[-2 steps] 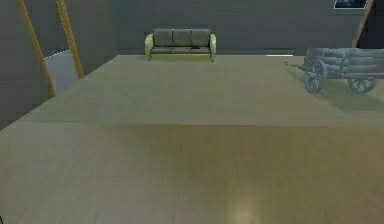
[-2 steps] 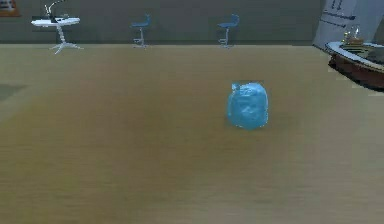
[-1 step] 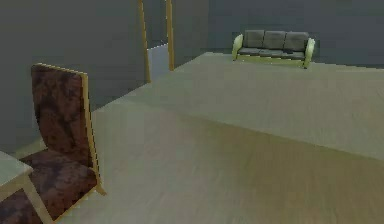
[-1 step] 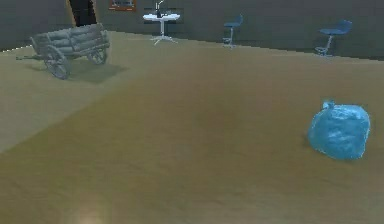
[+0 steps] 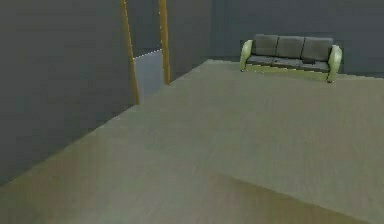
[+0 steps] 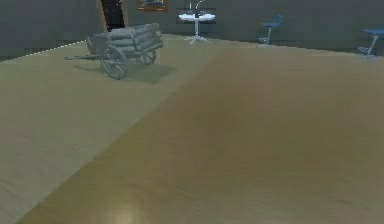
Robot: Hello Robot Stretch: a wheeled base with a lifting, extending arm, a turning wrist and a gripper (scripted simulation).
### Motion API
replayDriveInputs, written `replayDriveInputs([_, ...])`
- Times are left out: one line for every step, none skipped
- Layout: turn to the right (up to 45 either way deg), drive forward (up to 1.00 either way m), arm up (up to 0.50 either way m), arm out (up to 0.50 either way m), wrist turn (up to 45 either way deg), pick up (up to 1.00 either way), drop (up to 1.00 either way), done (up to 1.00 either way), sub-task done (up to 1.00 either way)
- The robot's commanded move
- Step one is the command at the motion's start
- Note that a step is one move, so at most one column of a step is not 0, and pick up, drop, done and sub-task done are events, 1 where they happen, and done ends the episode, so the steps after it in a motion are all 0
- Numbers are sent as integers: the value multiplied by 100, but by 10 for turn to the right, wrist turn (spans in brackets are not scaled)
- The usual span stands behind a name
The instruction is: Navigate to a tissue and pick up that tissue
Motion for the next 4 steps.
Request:
replayDriveInputs([0, 100, 0, 0, 0, 0, 0, 0, 0])
replayDriveInputs([-30, 0, 0, 0, 0, 0, 0, 0, 0])
replayDriveInputs([0, 100, 0, 0, 0, 0, 0, 0, 0])
replayDriveInputs([0, 90, 0, 0, 0, 0, 0, 0, 0])
